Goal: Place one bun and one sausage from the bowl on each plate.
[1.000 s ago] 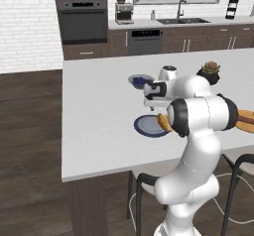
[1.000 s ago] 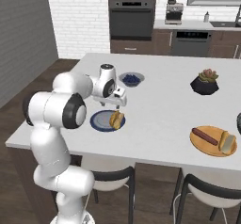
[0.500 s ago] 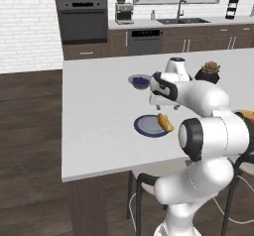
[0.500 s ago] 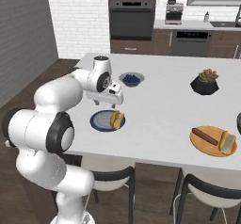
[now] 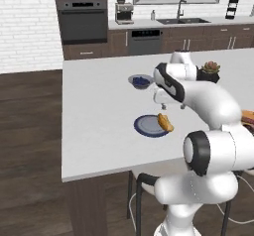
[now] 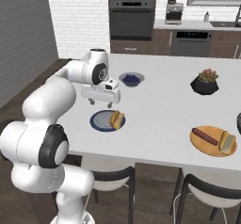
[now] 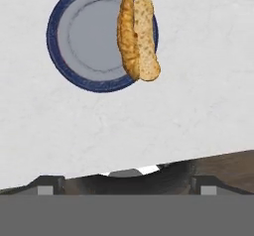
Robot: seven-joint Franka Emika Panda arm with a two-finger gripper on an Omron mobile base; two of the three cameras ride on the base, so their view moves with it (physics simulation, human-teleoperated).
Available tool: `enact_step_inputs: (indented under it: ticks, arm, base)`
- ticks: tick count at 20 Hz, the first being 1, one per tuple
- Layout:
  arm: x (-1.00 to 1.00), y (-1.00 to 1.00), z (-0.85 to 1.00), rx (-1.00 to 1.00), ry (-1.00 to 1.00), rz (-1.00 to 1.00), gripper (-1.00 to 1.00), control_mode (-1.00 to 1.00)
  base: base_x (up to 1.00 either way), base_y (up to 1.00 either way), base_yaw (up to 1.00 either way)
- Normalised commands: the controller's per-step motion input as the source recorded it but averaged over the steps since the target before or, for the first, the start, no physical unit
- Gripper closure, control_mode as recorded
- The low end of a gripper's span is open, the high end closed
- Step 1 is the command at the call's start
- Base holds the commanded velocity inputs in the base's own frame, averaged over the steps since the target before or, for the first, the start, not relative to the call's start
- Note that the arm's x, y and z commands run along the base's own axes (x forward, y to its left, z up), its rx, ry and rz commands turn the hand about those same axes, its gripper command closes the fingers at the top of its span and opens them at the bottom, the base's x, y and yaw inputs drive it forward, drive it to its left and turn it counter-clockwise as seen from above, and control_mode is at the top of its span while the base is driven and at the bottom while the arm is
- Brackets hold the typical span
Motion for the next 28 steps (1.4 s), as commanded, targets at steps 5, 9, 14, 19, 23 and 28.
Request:
enact_step_inputs:
  ticks: [5,9,14,19,23,28]
  arm:
    - [-0.73,0.11,0.2,-0.01,0.05,0.0,-1.0,-1.0]
    - [-0.69,0.21,0.0,-0.01,-0.03,0.0,-1.0,-1.0]
    - [-0.42,0.01,0.02,0.0,-0.07,0.0,-1.0,-1.0]
    - [-0.22,-0.07,0.1,0.0,-0.01,0.01,-1.0,-1.0]
    - [-0.08,-0.1,0.03,0.0,0.0,0.01,-1.0,1.0]
    - [0.0,0.0,0.0,0.0,0.0,0.0,-1.0,1.0]
  base:
    - [0.0,0.0,0.0]
    - [0.0,0.0,0.0]
    - [0.0,0.0,0.0]
    - [0.0,0.0,0.0]
    - [-0.02,-0.05,0.0]
    - [-0.51,-0.68,0.0]
